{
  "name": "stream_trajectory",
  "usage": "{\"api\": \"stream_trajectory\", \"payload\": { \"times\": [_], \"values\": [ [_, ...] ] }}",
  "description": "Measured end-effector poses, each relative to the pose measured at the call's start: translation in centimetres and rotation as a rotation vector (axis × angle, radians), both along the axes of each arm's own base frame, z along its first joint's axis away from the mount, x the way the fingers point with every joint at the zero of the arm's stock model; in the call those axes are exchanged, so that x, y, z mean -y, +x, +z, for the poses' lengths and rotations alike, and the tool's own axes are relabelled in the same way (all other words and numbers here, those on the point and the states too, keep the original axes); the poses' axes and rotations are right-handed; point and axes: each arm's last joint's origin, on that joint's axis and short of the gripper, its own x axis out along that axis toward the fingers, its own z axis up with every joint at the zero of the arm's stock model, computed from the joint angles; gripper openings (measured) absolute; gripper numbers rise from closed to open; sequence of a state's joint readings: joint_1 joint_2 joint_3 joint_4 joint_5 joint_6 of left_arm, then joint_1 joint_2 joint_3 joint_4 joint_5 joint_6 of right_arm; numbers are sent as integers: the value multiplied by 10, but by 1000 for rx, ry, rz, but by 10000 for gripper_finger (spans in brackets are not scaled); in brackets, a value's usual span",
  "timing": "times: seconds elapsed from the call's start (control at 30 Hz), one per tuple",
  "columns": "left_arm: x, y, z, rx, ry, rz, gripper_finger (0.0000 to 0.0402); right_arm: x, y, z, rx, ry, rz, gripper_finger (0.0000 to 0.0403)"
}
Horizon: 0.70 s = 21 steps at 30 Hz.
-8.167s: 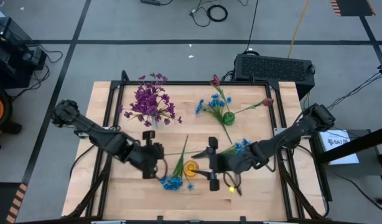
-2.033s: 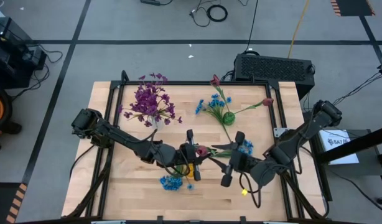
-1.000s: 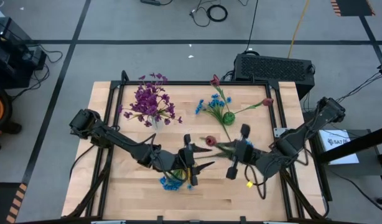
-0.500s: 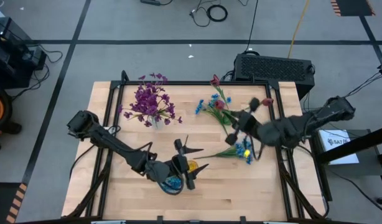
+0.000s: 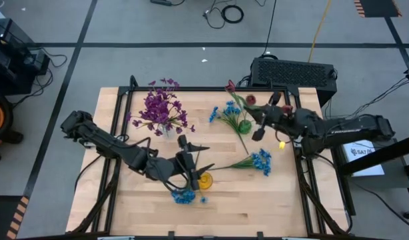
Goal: Sort flowers into vase by color
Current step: Put the red flower into the green vase
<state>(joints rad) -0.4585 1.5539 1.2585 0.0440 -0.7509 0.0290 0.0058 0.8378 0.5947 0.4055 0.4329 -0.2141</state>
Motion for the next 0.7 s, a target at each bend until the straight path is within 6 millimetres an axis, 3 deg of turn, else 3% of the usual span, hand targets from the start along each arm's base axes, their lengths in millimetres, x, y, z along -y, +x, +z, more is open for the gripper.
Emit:
{"api": "stream_trajectory", "payload": {
  "times": [0.13, 0.37, 0.7],
  "values": [
    [-2, 0, -3, -24, 7, 3, 278, 2, -9, -28, -18, -23, 2, 2],
    [-9, 2, -7, -52, 4, 25, 278, 2, -15, -56, -38, -43, -2, 2],
    [-20, 6, -7, -50, -30, 33, 278, 3, -17, -55, 1, -85, -23, 2]
  ]
}}
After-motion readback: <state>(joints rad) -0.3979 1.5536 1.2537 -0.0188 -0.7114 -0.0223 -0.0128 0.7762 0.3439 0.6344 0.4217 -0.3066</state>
